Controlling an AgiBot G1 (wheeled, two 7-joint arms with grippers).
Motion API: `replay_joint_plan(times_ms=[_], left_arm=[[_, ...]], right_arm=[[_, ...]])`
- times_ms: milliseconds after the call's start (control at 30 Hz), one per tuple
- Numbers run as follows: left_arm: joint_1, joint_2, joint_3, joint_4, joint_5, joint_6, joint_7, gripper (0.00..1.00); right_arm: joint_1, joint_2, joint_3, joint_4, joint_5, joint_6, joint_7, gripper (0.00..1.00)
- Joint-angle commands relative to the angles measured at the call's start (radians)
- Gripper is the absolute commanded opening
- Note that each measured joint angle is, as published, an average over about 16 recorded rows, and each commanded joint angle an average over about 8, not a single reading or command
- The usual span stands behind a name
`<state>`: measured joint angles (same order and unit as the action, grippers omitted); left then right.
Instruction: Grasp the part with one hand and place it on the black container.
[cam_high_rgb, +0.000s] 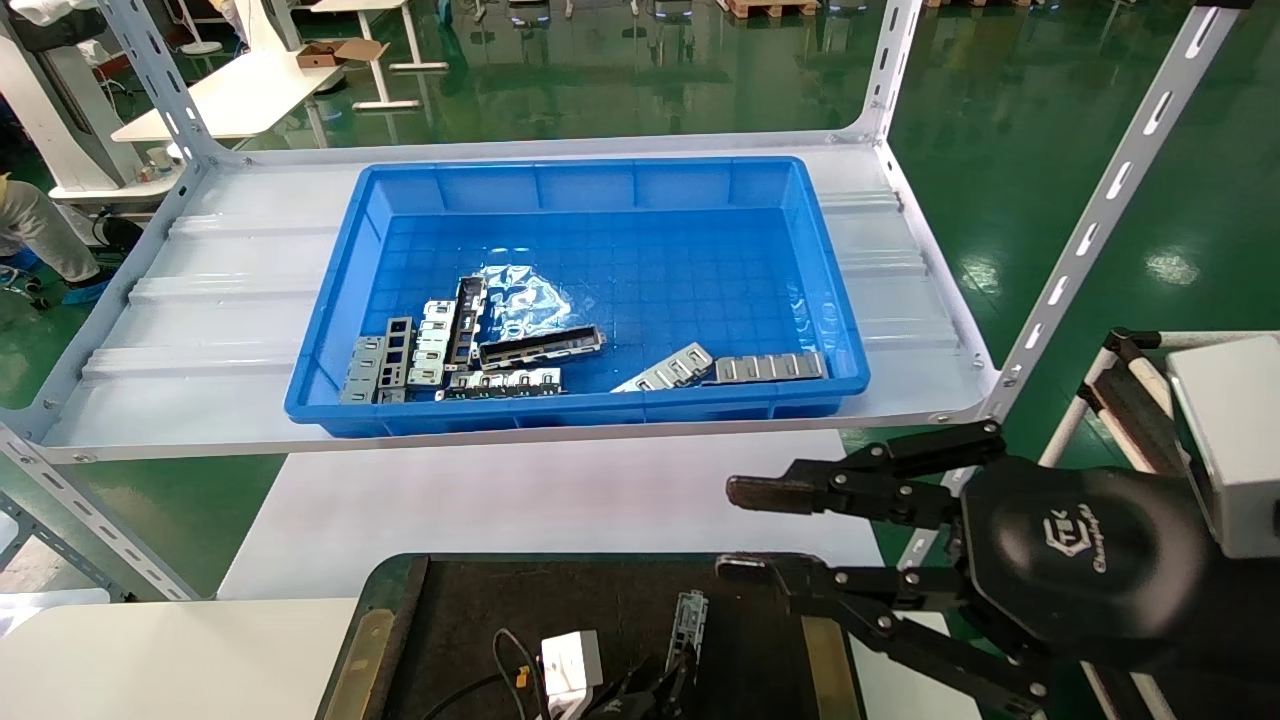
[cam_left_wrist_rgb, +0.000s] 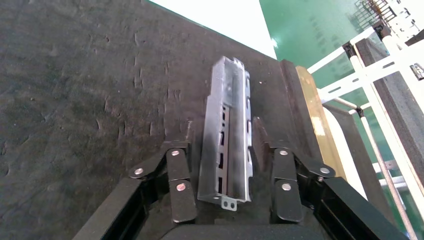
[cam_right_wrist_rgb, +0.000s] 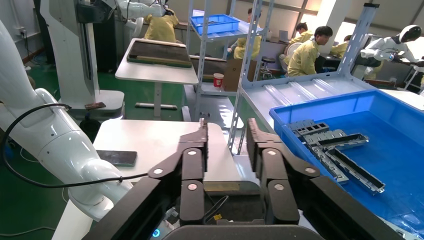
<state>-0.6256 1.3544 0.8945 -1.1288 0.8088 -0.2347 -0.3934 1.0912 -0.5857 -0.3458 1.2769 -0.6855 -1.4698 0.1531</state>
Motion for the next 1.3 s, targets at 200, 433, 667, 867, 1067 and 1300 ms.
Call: replay_joint_plan(times_ms=[200, 433, 667, 867, 1067, 1300], left_arm=[[-0.002, -0.012, 0.002, -0.027, 0.059, 0.006, -0.045, 1.00], [0.006, -0.055, -0.025, -0.060, 0.118, 0.097, -0.060, 1.00], [0.003, -0.134, -0.053, -0.100, 0.123, 0.263, -0.073, 1.00], [0.006, -0.217, -0.085, -0.158, 0.112, 0.422, -0.058, 1.00], [0.014, -0.292, -0.134, -0.196, 0.094, 0.589, 0.003, 1.00], [0.023, -0.360, -0.213, -0.199, 0.063, 0.783, 0.143, 1.00]], right_arm=[[0.000, 0.000, 0.000, 0.000, 0.000, 0.000, 0.000, 1.00], [0.000, 0.000, 0.000, 0.000, 0.000, 0.000, 0.000, 1.00], [0.000, 0.000, 0.000, 0.000, 0.000, 0.000, 0.000, 1.00], [0.000, 0.000, -0.001, 0.000, 0.000, 0.000, 0.000, 1.00], [0.000, 0.000, -0.001, 0.000, 0.000, 0.000, 0.000, 1.00], [0.000, 0.000, -0.001, 0.000, 0.001, 0.000, 0.000, 1.00]])
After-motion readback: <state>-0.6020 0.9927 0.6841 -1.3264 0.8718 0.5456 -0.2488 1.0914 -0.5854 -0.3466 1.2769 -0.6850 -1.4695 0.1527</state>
